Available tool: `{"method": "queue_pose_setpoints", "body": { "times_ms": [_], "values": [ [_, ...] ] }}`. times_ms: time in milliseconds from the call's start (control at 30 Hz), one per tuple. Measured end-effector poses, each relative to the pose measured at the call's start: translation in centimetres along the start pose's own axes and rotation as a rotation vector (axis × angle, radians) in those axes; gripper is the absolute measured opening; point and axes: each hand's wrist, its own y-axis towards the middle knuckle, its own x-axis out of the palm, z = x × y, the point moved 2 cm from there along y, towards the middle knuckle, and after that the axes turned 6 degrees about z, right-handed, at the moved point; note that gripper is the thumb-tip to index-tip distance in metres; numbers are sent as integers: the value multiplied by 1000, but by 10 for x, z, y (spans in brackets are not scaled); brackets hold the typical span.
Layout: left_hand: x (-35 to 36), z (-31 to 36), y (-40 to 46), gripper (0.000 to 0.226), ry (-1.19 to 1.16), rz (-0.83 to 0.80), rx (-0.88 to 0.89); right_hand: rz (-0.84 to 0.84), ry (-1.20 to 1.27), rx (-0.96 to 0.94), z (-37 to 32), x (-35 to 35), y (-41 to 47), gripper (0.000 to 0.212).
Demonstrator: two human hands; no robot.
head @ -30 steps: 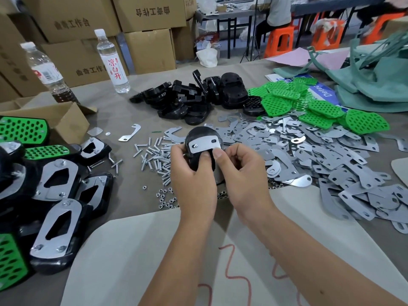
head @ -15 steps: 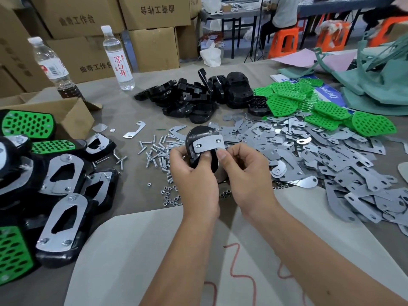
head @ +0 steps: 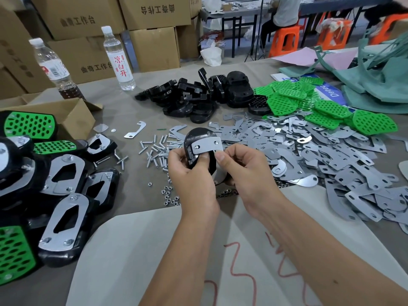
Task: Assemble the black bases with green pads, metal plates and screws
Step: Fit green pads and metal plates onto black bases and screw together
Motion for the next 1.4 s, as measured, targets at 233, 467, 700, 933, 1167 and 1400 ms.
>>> {"method": "queue_pose_setpoints", "body": {
  "times_ms": [233,467,700,933,1167,1400],
  "values": [
    [2,7,-3,20,-118,-55,-99,-19,88,3,0,0,-2,30],
    [0,4,1,33,-107,-27,-90,-16,-20,-68,-2,7,-5,31],
    [-3,5,6,29,-148,7,-200,-40,-106,-107,-3,8,-6,30],
    [-4,7,7,33,-130,-10,-221,-43,-100,-106,-6,9,-8,32],
    [-4,12,9,37,-87,-75,-272,-29,-6,14,-7,7,-6,31],
    [-4,12,9,36,-71,-118,-283,64,-77,-91,-9,0,1,19]
  ]
}}
